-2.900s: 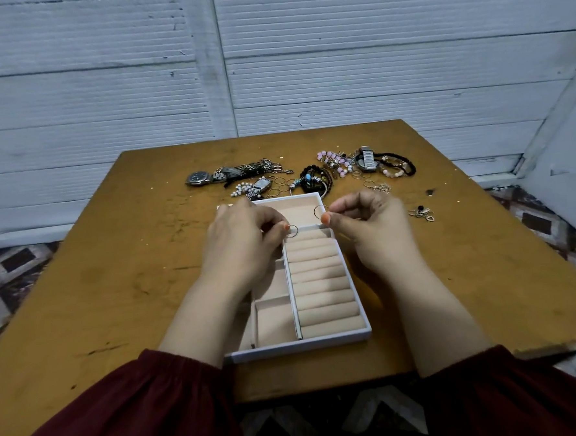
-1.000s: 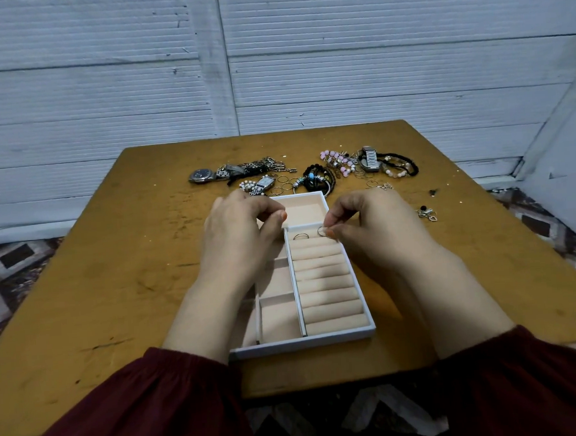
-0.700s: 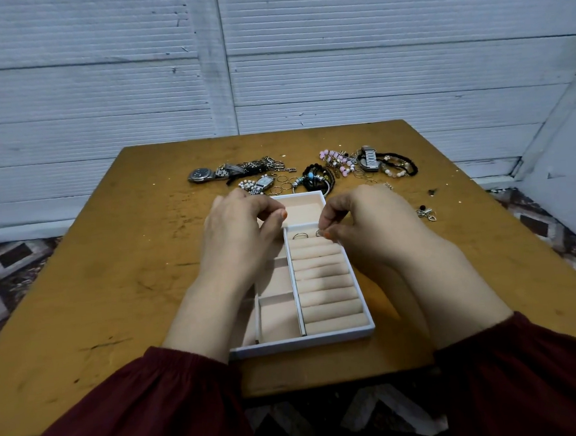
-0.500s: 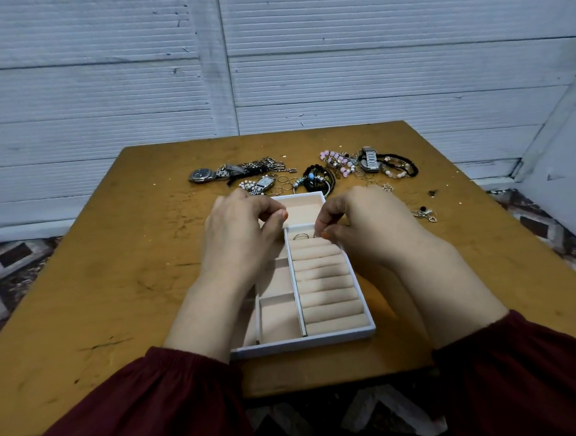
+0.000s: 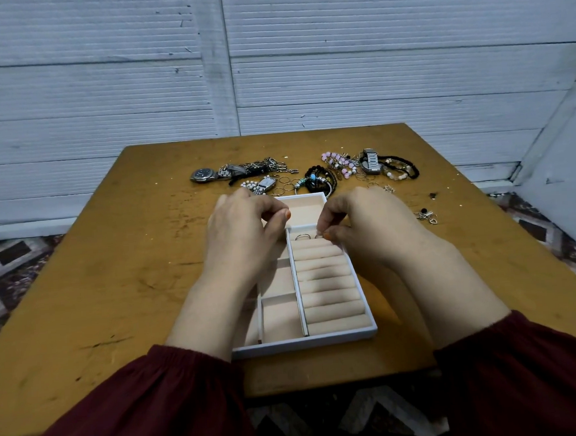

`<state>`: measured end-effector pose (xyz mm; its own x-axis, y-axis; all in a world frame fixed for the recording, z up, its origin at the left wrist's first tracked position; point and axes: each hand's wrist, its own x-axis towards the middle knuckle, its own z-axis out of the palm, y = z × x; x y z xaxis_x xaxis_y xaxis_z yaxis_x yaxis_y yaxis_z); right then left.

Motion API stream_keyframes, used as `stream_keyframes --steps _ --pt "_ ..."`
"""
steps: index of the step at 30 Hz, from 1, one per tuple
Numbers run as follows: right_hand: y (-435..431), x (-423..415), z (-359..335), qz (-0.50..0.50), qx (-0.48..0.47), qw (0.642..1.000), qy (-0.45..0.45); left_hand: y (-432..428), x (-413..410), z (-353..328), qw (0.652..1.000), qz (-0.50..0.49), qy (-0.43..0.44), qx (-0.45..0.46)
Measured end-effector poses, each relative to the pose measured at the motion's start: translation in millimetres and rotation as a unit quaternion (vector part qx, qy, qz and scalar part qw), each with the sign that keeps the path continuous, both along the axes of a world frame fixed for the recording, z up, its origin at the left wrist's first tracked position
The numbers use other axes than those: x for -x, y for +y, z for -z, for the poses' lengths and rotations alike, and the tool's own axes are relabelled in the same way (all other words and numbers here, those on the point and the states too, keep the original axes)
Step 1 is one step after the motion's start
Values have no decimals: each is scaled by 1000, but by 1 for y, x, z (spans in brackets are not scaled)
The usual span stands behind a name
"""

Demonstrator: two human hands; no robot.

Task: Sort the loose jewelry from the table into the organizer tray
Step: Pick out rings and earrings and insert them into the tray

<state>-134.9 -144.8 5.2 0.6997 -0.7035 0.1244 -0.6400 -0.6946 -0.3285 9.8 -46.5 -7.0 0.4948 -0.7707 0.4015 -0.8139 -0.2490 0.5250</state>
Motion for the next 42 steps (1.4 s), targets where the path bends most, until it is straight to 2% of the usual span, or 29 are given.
stream_keyframes --steps 2,4,7,9,12,18,28,34,42 --pt "-1 3 0 12 -18 999 -38 0 -1 0 1000 5 5 7" --pt "-1 9 -1 28 -53 990 -124 0 -3 0 1000 12 8 21" --pt "-1 18 -3 57 -112 950 -285 0 -2 -2 998 22 26 44" --pt "0 21 -1 74 -126 923 -357 0 2 -6 997 35 47 58" --pt "1 26 5 110 -127 894 -415 -2 9 -12 992 60 70 84" --pt "-4 48 11 149 -130 859 -473 -9 24 -16 986 90 91 102" --pt "-26 91 13 232 -106 833 -490 -38 56 -14 983 155 52 81" --pt "-44 103 10 242 -95 852 -454 -74 70 -28 985 163 7 50" --pt "-74 97 0 218 -69 904 -362 -127 64 -33 986 154 -59 -39"
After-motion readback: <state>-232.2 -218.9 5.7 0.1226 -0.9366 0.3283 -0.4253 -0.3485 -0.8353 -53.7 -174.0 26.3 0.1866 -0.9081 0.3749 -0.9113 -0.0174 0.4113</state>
